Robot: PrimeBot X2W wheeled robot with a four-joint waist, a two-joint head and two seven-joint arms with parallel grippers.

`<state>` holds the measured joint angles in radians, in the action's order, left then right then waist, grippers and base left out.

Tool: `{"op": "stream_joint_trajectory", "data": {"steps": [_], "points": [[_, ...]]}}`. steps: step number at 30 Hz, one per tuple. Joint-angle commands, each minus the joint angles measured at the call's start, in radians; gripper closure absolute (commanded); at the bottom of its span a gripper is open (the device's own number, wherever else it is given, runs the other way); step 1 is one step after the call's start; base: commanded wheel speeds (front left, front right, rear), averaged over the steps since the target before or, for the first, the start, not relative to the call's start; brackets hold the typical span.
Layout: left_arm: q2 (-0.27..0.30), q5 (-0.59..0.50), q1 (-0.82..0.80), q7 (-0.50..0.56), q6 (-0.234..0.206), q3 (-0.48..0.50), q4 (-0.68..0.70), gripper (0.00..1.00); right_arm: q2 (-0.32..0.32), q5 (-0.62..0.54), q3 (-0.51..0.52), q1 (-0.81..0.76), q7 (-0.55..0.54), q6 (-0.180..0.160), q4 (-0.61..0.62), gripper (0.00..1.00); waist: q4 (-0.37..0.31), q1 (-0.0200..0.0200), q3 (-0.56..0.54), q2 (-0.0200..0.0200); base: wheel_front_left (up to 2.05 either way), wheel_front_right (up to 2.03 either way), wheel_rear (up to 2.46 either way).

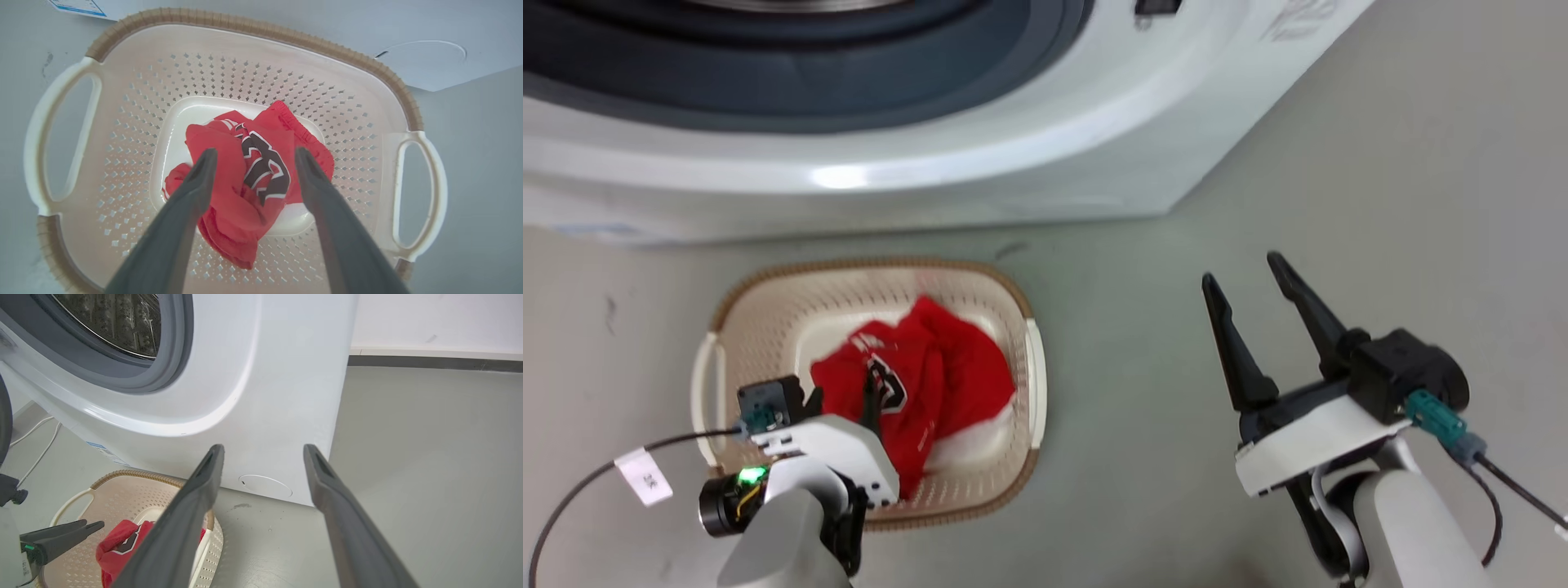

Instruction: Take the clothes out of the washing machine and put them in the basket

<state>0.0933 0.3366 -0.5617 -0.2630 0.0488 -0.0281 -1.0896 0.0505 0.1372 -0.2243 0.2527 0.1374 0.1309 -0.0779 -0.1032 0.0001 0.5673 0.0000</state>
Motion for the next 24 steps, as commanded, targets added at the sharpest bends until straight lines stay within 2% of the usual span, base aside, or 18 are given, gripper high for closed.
{"op": "stream_joint_trajectory", "data": {"steps": [1,6,10,19,24], "points": [[-0.002,-0.013,0.035,-0.002,0.01,-0.001,0.027,0.0,-0.001,0.001,0.006,-0.025,0.0,0.0,-0.011,0.0,0.007,-0.0001,-0.139,0.0,0.0,0.0,0.0],[-0.012,-0.039,0.119,-0.002,0.022,0.015,0.142,0.0,-0.001,-0.002,0.027,-0.08,-0.011,0.0,-0.018,0.0,0.011,-0.0001,-0.277,0.0,0.0,0.0,0.0],[-0.021,-0.07,0.178,-0.002,0.028,0.031,0.288,0.0,-0.001,-0.007,0.053,-0.118,-0.019,0.0,-0.002,0.0,0.019,-0.0001,-0.357,0.0,0.0,0.0,0.0],[-0.026,-0.183,0.281,-0.002,0.013,0.056,0.683,0.0,-0.001,-0.036,0.127,-0.177,-0.039,0.0,0.05,0.0,0.035,-0.0001,-0.457,0.0,0.0,0.0,0.0],[-0.018,-0.226,0.341,-0.002,0.018,0.058,0.864,0.0,-0.001,-0.047,0.175,-0.204,-0.047,0.0,0.077,0.0,0.041,-0.0001,-0.496,0.0,0.0,0.0,0.0]]}}
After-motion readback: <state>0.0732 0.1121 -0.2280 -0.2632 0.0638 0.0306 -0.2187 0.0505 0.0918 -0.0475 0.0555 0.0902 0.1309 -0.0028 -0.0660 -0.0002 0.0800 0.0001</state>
